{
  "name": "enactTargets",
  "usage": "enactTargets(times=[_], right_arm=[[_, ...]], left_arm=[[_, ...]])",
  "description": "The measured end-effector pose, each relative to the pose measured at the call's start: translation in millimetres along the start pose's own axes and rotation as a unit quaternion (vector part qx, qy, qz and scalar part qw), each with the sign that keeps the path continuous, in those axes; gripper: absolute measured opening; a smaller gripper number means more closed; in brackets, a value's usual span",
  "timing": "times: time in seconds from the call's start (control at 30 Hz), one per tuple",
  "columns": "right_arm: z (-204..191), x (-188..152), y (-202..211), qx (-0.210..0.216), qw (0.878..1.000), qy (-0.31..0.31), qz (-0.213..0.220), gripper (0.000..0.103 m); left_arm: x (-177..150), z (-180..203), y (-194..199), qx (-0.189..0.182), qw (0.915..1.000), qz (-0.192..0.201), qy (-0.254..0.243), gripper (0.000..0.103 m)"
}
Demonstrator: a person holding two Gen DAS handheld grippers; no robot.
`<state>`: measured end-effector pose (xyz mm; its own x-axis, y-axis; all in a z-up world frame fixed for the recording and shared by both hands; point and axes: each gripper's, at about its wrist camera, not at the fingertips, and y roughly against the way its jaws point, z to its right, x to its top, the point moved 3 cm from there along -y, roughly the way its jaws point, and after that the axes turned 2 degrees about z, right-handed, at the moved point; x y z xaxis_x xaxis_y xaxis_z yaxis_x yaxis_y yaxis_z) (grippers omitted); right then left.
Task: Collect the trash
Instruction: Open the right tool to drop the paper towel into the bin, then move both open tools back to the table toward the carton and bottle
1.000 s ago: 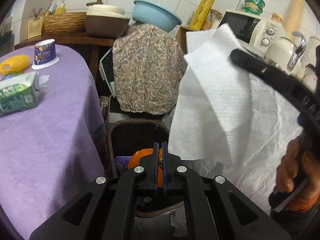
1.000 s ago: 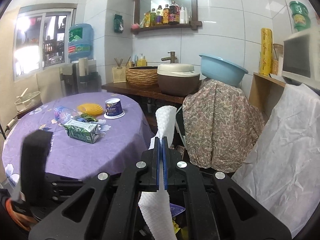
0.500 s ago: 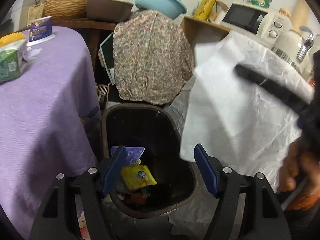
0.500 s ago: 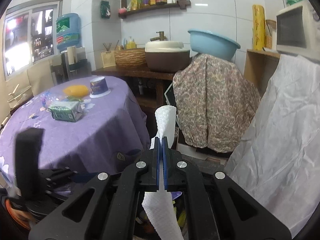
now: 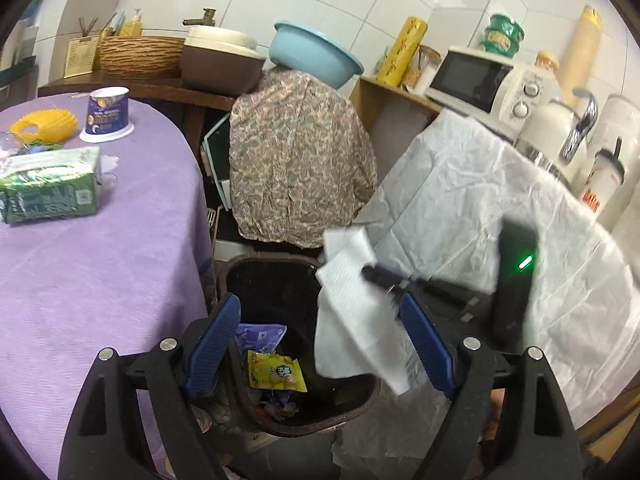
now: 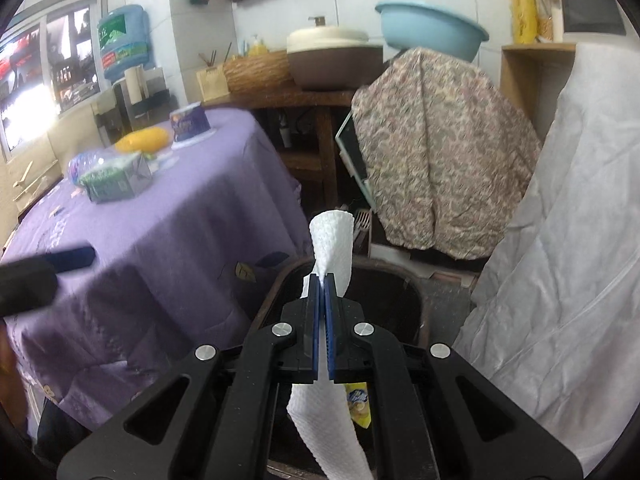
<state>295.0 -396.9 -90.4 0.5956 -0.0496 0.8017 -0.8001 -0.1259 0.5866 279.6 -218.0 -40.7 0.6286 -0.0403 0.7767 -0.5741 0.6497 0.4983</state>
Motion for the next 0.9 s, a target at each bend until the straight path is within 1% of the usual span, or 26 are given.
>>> enactTargets(times=[0.17, 0.27, 0.4, 0.43, 0.5, 0.53, 0.57, 0.6, 0.63, 0.73, 0.83, 0.9], right_arm=[[-5.4, -17.4, -25.7, 0.009, 1.0, -0.008, -0.027, 0.003], [-9.7, -29.3, -39.0, 0.002, 0.999, -0.004, -0.042, 0.004], [-14.5, -39.9, -49.2, 0.002, 0.998, -0.002, -0.061, 0.006], [-15.6, -41.3, -49.9, 0.001, 0.998, -0.002, -0.063, 0.01], [-18.8, -42.5, -49.5, 0.002, 0.998, -0.002, -0.063, 0.034], [-20.4, -42.6, -47.5, 0.0, 0.998, -0.002, -0.058, 0.062], [-22.3, -41.8, -44.1, -0.007, 0.999, 0.0, -0.048, 0.071], [-24.6, -39.6, -39.0, -0.014, 0.999, 0.004, -0.033, 0.071], [-26.6, -37.6, -36.1, -0.015, 0.999, 0.006, -0.028, 0.071], [-31.3, -24.6, -26.5, 0.001, 1.0, 0.001, -0.018, 0.071], [-38.4, -8.5, -13.4, 0.021, 1.0, 0.004, 0.0, 0.083], [-48.1, 2.6, -4.2, 0.037, 0.999, 0.016, 0.014, 0.084]], left_arm=[[8.7, -5.4, 19.7, 0.011, 0.9998, 0.016, -0.006, 0.083], [11.9, -11.8, 28.4, 0.017, 0.9996, 0.024, -0.004, 0.085], [14.5, -20.1, 36.0, 0.021, 0.9995, 0.025, 0.002, 0.085], [15.5, -20.8, 37.8, 0.02, 0.9994, 0.027, 0.002, 0.085], [15.8, -21.2, 42.7, 0.021, 0.9993, 0.031, -0.002, 0.086], [15.9, -21.0, 44.8, 0.021, 0.9992, 0.033, -0.004, 0.087], [16.4, -20.8, 46.9, 0.022, 0.9991, 0.035, -0.006, 0.088], [17.0, -20.6, 50.1, 0.023, 0.999, 0.038, -0.009, 0.089], [17.3, -20.8, 51.8, 0.023, 0.9989, 0.039, -0.01, 0.089], [19.1, -22.9, 59.1, 0.022, 0.9988, 0.041, -0.013, 0.091], [21.8, -26.9, 69.1, 0.021, 0.9986, 0.046, -0.016, 0.093], [23.9, -31.8, 74.9, 0.022, 0.9986, 0.045, -0.017, 0.095]])
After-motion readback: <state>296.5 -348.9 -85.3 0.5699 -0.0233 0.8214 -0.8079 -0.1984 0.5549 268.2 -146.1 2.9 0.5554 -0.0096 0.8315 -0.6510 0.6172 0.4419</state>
